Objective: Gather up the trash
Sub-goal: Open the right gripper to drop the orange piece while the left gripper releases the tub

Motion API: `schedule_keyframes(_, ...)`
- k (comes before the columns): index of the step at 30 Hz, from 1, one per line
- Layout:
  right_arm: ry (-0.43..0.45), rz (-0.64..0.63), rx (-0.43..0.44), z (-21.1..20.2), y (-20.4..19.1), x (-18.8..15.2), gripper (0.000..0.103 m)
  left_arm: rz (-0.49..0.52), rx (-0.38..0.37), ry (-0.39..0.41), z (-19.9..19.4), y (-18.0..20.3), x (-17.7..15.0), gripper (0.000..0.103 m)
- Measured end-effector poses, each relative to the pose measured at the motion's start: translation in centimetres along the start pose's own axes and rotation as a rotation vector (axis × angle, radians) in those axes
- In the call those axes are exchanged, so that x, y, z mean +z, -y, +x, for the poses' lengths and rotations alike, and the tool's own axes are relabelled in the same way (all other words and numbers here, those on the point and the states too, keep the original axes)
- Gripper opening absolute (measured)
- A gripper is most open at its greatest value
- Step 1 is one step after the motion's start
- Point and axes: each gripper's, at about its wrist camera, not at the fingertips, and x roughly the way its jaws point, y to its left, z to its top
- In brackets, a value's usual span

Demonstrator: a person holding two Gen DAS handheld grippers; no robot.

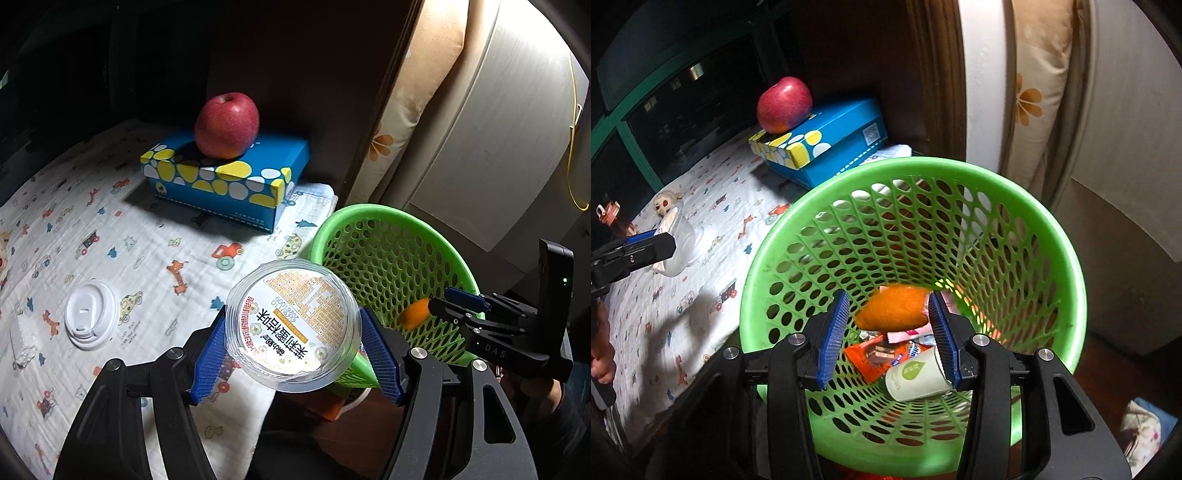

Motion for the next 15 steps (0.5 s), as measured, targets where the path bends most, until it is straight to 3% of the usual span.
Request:
schedule_keyframes(8, 0.018, 0.024, -0.009, -1.3, 1.5, -0.3, 0.053, 0.05, -0.033, -0.035, 2.2, 3.3, 0.3, 0.066)
schedule_keyframes(15, 0.052, 0.052, -0.014, -2.6, 2.4, -0.5, 0.063, 0.075, -0.065, -0.068, 4.0, 5.6, 0.4, 0.066)
